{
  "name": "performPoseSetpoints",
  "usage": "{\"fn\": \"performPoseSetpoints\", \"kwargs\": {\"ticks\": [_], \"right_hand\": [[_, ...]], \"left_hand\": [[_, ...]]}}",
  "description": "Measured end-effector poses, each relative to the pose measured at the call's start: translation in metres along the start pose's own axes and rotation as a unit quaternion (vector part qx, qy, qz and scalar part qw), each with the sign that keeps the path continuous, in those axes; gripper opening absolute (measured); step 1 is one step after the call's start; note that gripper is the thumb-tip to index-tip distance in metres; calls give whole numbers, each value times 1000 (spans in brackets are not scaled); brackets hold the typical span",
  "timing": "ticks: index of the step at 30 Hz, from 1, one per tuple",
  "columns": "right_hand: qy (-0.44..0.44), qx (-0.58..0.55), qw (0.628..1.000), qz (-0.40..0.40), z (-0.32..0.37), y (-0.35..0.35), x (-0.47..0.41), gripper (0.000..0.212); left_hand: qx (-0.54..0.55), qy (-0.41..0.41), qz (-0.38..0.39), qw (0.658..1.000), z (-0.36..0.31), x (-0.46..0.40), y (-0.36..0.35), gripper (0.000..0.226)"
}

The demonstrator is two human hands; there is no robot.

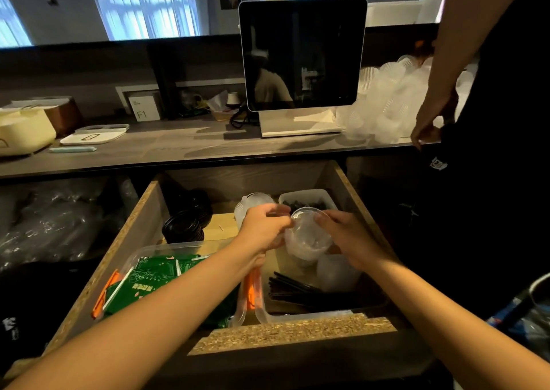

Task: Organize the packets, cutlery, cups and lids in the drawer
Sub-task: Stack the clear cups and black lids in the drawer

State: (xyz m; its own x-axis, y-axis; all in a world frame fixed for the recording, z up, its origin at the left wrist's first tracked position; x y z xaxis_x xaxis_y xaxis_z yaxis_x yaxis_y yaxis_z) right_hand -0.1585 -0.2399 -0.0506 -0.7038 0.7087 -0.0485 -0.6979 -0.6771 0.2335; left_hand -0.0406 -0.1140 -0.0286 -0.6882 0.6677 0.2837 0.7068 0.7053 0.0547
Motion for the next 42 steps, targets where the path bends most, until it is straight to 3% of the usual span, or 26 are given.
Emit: {"fn": "performPoseSetpoints", "kwargs": {"ticks": [5,9,11,13,16,19,21,23,25,27,30,36,39,42], "right_hand": [[35,-31,998,-47,14,16,4,6],[94,-7,990,-102,21,31,4,13],[107,3,990,-97,17,34,2,21],[77,-44,994,-70,10,32,1,22],[-2,-113,993,-29,2,24,0,27],[-20,-117,992,-44,1,29,-1,34],[26,-58,997,-45,-2,37,-1,33],[48,86,995,11,-10,35,3,25],[30,213,973,88,-26,22,8,31],[26,301,945,122,-35,11,9,50],[14,397,906,148,-34,1,9,43],[29,487,853,183,-30,-8,11,22],[63,481,861,155,-22,-4,11,23],[122,364,918,94,4,5,17,23]], "left_hand": [[-28,-33,24,999,-11,4,-9,25],[-24,74,141,987,3,21,-41,22],[-5,82,171,982,5,23,-50,21],[14,74,156,985,6,21,-49,17],[16,77,133,988,14,18,-42,29],[9,67,119,991,19,17,-25,26],[27,66,106,992,20,17,-8,15],[61,63,99,991,20,19,8,12],[94,54,95,989,18,21,20,22],[105,66,86,989,19,23,29,33],[109,106,73,986,25,26,33,36],[96,121,83,984,35,34,35,49],[101,120,77,985,34,34,36,46],[95,125,51,986,31,35,38,38]]}}
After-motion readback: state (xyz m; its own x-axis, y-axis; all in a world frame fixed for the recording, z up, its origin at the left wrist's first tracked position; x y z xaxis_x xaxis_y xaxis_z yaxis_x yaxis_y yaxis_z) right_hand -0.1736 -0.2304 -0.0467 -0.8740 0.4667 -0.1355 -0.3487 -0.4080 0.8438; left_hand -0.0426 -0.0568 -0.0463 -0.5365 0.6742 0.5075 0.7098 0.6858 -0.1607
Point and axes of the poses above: each hand's wrist, its own x-axis away from the middle knuckle, its own y-axis out of the back of the hand, z = x × y, the point moved 8 cm from there along -x, towards the middle knuckle, and after that the axes turned 5 degrees about y, right-handed, at the moved point
